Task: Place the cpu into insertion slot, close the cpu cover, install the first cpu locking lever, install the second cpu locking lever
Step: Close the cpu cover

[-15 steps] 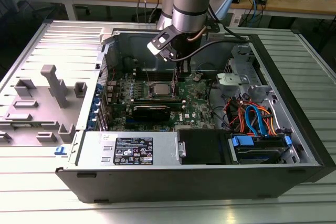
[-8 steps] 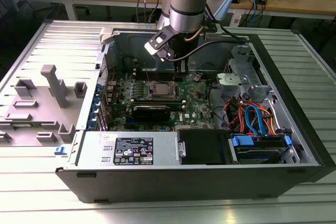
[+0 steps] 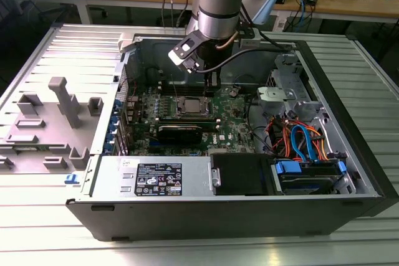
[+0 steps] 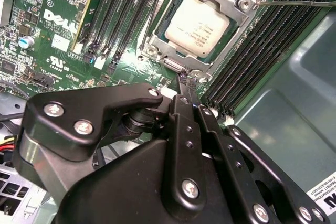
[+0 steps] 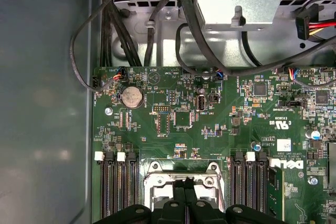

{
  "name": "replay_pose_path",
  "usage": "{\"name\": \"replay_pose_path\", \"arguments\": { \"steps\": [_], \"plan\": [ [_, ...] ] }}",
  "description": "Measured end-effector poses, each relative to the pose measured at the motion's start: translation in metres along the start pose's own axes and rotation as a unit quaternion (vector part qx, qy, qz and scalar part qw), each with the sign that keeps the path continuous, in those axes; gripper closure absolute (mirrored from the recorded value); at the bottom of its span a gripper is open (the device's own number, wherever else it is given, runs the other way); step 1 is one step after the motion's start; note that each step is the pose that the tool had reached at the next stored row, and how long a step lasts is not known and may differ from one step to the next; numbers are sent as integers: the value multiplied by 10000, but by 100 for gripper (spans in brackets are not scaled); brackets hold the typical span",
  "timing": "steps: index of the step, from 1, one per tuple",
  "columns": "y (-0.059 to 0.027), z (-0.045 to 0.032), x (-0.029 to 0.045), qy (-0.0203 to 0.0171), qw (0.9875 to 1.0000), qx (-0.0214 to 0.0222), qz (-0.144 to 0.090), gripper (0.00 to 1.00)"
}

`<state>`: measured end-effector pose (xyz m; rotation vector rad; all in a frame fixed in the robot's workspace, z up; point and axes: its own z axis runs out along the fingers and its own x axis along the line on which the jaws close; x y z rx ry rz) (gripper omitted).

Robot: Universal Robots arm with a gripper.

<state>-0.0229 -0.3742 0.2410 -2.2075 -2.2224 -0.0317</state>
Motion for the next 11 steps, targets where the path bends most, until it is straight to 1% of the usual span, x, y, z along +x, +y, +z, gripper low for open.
{"name": "replay_pose_path", "arguments": {
  "steps": [3,11],
  "plan": [
    [-5,0,0,0,10000,0,1,89],
    [-56,2,0,0,10000,0,0,89]
  ]
}}
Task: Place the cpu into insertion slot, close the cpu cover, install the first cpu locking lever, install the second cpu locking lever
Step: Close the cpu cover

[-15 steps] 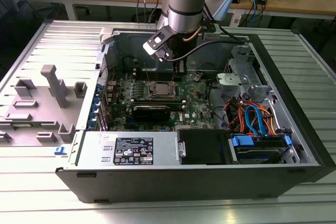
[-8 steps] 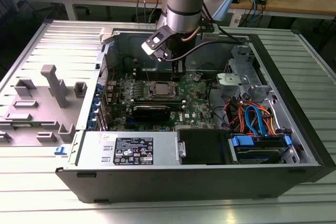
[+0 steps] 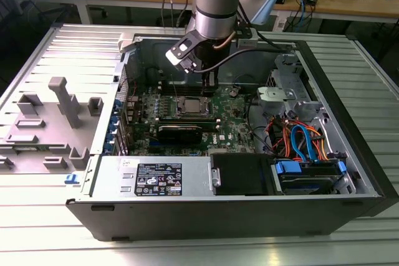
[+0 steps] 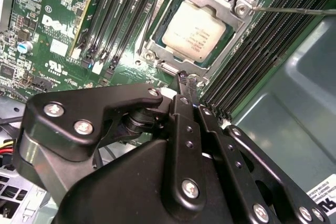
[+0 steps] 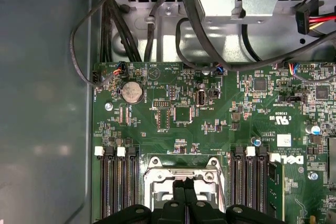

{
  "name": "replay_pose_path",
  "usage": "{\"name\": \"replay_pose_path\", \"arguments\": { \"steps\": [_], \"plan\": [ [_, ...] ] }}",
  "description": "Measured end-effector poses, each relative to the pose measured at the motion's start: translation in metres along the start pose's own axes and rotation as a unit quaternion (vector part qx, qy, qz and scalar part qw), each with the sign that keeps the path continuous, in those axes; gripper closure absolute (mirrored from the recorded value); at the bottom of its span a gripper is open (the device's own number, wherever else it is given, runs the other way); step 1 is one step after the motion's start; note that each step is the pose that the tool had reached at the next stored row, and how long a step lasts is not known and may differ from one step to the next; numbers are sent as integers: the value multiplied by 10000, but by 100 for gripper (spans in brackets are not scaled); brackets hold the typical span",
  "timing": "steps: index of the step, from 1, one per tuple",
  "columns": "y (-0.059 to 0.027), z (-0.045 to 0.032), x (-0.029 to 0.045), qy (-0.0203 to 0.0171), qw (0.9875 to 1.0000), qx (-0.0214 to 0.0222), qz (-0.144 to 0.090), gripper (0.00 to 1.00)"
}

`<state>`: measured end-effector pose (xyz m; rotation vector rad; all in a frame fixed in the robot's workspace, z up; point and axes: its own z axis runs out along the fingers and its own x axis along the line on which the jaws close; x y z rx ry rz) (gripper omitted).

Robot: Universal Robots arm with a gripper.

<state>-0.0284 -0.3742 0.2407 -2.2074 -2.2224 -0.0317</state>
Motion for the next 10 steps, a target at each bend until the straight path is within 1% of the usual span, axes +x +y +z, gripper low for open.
{"name": "replay_pose_path", "arguments": {
  "steps": [6,10],
  "plan": [
    [-82,4,-1,0,10000,0,0,89],
    [-241,19,-1,-1,10000,0,-1,89]
  ]
}}
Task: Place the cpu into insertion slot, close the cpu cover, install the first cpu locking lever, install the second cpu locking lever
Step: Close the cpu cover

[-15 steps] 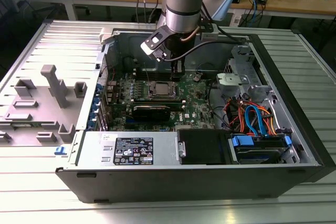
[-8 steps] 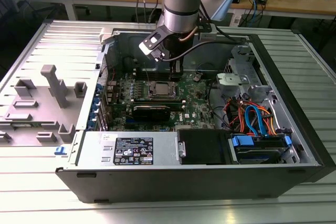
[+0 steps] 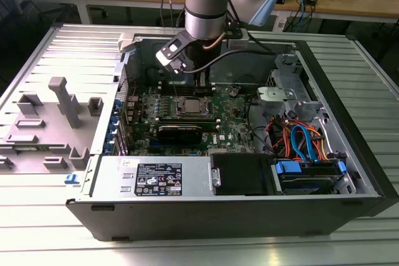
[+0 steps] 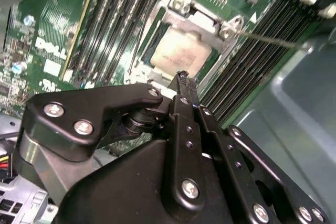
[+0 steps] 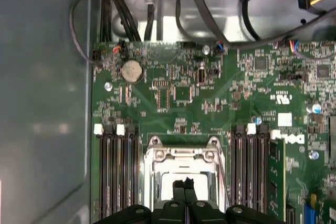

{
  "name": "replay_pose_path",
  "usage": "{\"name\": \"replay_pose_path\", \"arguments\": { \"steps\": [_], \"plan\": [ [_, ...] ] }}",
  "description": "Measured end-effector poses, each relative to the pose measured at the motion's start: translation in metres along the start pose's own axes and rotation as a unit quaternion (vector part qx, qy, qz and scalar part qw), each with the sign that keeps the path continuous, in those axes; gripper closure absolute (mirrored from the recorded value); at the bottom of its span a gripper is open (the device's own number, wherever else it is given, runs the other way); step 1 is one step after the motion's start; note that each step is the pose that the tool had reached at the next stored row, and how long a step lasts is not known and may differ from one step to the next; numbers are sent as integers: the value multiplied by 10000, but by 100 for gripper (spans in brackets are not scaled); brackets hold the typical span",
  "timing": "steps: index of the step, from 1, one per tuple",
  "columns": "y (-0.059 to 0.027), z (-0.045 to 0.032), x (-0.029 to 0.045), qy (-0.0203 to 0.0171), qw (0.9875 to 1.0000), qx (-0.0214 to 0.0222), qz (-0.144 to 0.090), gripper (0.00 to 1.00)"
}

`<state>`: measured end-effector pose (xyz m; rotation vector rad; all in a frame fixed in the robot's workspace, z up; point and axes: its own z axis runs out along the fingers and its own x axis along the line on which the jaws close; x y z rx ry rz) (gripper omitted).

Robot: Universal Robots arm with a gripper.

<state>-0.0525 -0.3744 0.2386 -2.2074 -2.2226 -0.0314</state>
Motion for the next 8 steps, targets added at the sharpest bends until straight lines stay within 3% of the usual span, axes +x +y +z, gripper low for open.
{"name": "replay_pose_path", "arguments": {
  "steps": [2,3,4,6,8],
  "plan": [
    [-62,4,0,1,10000,-1,1,89],
    [-207,62,-5,6,10000,1,-54,89],
    [-295,188,-8,7,10000,2,-90,89],
    [-300,285,-10,7,10000,2,-90,89],
    [-301,306,-11,7,10000,3,-91,89]
  ]
}}
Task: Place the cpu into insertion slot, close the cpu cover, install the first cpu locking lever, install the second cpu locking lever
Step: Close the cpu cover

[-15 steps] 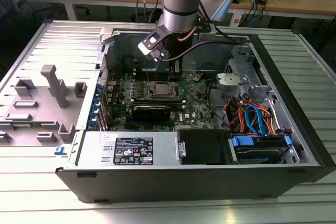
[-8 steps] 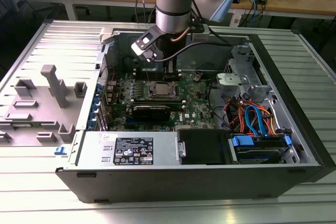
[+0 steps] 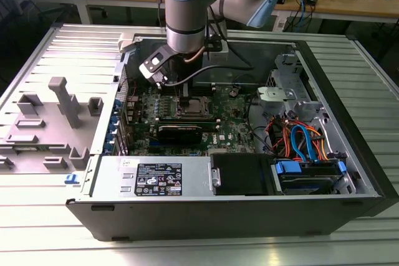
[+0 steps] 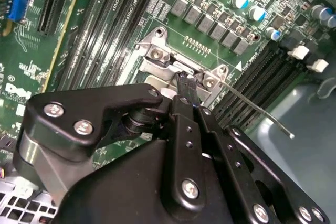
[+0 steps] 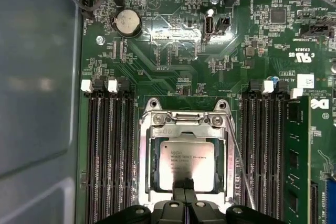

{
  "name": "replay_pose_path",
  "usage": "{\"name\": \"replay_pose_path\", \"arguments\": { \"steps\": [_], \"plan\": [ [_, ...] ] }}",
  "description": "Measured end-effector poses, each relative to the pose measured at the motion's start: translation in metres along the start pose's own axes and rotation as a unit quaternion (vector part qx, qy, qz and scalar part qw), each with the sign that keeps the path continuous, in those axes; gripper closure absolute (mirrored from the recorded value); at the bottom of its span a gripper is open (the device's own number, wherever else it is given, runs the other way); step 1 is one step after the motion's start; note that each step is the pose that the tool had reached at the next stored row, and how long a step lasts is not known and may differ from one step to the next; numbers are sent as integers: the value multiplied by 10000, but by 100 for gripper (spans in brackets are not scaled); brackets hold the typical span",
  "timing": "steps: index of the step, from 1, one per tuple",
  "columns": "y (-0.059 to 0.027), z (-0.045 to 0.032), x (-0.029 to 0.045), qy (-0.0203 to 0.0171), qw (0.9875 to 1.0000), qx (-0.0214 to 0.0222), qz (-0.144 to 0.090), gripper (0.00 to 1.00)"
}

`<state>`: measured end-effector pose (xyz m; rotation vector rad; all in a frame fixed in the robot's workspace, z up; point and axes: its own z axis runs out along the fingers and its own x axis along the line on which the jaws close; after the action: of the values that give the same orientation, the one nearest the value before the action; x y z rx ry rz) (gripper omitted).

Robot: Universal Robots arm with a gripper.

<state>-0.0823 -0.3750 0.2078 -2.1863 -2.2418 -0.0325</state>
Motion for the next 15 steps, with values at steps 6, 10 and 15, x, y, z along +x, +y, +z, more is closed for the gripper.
{"name": "replay_pose_path", "arguments": {
  "steps": [6,10,15],
  "plan": [
    [1,-86,4,-34,10000,1,0,89],
    [65,-98,3,-54,10000,1,0,89],
    [126,-97,1,-55,10000,2,0,89]
  ]
}}
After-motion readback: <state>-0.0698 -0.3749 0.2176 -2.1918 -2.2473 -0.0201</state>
